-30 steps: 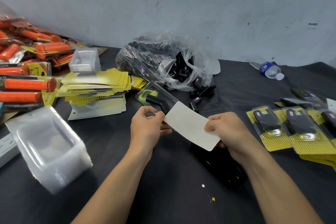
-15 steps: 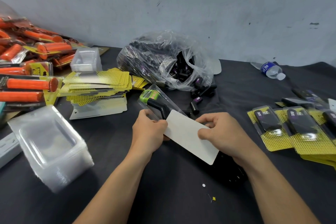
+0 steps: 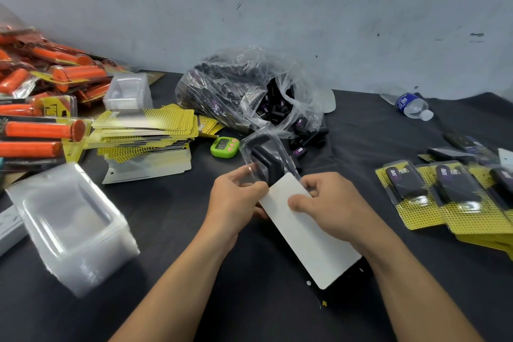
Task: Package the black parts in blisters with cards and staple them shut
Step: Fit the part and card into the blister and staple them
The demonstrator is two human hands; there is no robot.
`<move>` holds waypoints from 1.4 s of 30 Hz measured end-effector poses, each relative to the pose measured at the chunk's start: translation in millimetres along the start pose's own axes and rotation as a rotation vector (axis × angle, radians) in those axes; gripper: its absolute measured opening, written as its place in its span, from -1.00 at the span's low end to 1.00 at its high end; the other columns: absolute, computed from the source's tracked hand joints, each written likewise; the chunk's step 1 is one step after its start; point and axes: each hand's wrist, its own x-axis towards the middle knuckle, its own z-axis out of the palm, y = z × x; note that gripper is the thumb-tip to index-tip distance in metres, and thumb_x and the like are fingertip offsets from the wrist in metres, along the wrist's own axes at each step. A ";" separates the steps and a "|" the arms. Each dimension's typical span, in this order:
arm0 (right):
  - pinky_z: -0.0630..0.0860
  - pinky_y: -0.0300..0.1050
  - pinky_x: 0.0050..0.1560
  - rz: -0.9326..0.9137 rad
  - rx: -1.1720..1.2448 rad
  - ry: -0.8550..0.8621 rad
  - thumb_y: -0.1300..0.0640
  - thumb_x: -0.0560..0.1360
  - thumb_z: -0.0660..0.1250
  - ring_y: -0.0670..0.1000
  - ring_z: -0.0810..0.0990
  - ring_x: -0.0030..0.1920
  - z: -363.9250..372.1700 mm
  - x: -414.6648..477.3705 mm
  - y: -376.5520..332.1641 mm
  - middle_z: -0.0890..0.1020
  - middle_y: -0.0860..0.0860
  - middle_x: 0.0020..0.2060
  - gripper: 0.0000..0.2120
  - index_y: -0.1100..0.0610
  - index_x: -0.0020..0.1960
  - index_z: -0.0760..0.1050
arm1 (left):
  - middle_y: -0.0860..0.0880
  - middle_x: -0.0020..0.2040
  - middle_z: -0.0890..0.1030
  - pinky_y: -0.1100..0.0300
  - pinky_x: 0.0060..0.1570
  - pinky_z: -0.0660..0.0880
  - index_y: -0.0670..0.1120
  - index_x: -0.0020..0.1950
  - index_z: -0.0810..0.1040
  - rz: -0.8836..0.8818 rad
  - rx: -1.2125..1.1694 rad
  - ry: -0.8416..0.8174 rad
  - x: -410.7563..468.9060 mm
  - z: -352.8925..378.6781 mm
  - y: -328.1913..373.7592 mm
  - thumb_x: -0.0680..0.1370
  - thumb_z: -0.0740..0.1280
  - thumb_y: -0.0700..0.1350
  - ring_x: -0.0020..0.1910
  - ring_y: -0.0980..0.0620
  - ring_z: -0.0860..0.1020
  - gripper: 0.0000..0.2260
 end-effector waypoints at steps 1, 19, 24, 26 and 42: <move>0.53 -0.05 -0.25 0.004 0.014 0.019 0.03 0.46 0.44 -0.02 0.58 -0.33 1.2 1.3 0.5 0.65 0.07 -0.35 -0.83 0.14 -0.17 0.60 | -0.15 -0.25 0.73 0.15 -0.44 0.58 0.01 0.09 0.62 -0.012 -0.022 0.017 1.1 0.6 0.3 0.46 0.34 -0.32 -0.36 -0.09 0.69 -0.69; 0.47 -0.06 -0.26 0.005 0.027 0.079 0.07 0.57 0.32 0.04 0.52 -0.30 8.8 4.8 4.1 0.66 0.19 -0.20 -0.75 0.27 -0.08 0.57 | 0.11 -0.36 0.68 0.29 -0.49 0.51 0.11 0.58 0.35 0.153 0.363 0.183 -10.7 7.8 -3.1 0.51 0.36 -0.17 -0.52 0.18 0.56 -0.36; 0.41 -0.09 -0.28 0.012 0.044 0.076 0.08 0.59 0.31 -0.02 0.49 -0.31 8.4 4.5 3.2 0.60 0.18 -0.29 -0.73 0.29 -0.11 0.56 | 0.07 -0.46 0.59 0.34 -0.48 0.46 0.19 0.66 0.14 0.192 0.362 0.164 -11.5 9.2 -0.9 0.52 0.35 -0.20 -0.54 0.16 0.49 -0.22; 0.36 -0.09 -0.31 0.018 0.025 0.099 0.07 0.59 0.28 -0.03 0.43 -0.33 8.0 4.6 2.9 0.50 0.05 -0.38 -0.71 0.30 -0.15 0.51 | 0.06 -0.38 0.67 0.26 -0.41 0.57 0.13 0.68 0.13 0.163 0.327 0.135 -10.9 8.0 3.0 0.52 0.34 -0.18 -0.48 0.09 0.61 -0.24; 0.39 -0.09 -0.29 0.037 0.081 0.087 0.05 0.62 0.29 -0.01 0.48 -0.32 4.7 4.3 6.1 0.53 0.03 -0.38 -0.66 0.29 -0.21 0.47 | -0.21 -0.22 0.72 0.11 -0.38 0.59 0.04 0.62 0.32 0.030 -0.042 0.005 -3.6 7.2 1.3 0.52 0.30 -0.37 -0.38 -0.06 0.63 -0.31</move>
